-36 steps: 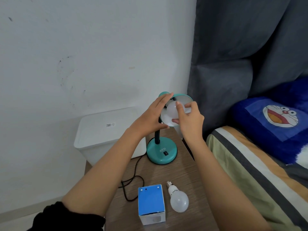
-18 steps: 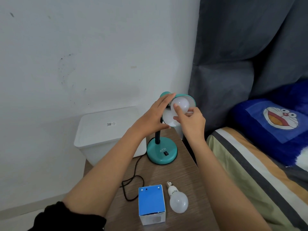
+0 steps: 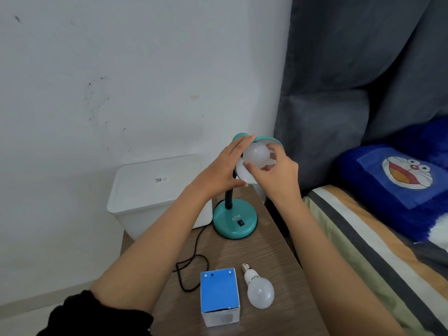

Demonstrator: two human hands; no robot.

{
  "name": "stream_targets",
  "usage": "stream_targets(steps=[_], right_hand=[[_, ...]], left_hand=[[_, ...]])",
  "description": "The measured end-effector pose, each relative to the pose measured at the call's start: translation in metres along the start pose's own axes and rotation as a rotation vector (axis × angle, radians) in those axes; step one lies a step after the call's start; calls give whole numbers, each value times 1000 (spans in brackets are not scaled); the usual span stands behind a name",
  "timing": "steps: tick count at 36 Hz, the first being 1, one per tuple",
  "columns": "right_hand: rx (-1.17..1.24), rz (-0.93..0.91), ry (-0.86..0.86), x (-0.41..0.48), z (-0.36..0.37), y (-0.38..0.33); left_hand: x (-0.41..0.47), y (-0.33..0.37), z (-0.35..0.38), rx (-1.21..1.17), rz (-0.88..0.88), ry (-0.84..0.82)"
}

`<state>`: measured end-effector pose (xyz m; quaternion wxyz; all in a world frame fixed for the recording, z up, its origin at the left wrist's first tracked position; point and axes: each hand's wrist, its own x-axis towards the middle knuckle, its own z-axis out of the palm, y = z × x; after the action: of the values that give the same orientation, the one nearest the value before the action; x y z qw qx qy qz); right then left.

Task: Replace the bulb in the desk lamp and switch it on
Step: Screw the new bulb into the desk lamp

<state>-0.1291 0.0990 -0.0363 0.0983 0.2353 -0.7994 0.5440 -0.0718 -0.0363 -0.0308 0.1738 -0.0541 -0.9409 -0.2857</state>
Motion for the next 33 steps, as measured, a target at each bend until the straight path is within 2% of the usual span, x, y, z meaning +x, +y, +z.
stream_targets(steps=[2, 8, 11, 16, 19, 22, 27, 33], right_hand=[[-30, -7, 11, -2, 3, 4], [190, 290, 43, -2, 7, 7], [118, 232, 57, -2, 9, 7], [-29, -41, 16, -11, 12, 0], [-95, -110, -23, -14, 14, 2], [-67, -32, 11, -12, 15, 2], [155, 289, 35, 4, 10, 2], [142, 194, -20, 5, 5, 0]], left_hand=[[0, 0, 1, -7, -5, 0], [-2, 1, 0, -9, 3, 17], [-3, 1, -1, -11, -3, 16], [-2, 2, 0, -30, 1, 17], [-1, -1, 1, -30, 5, 27], [-1, -1, 1, -29, 3, 25], [-2, -2, -1, -10, 10, 15], [-1, -4, 0, 0, 9, 4]])
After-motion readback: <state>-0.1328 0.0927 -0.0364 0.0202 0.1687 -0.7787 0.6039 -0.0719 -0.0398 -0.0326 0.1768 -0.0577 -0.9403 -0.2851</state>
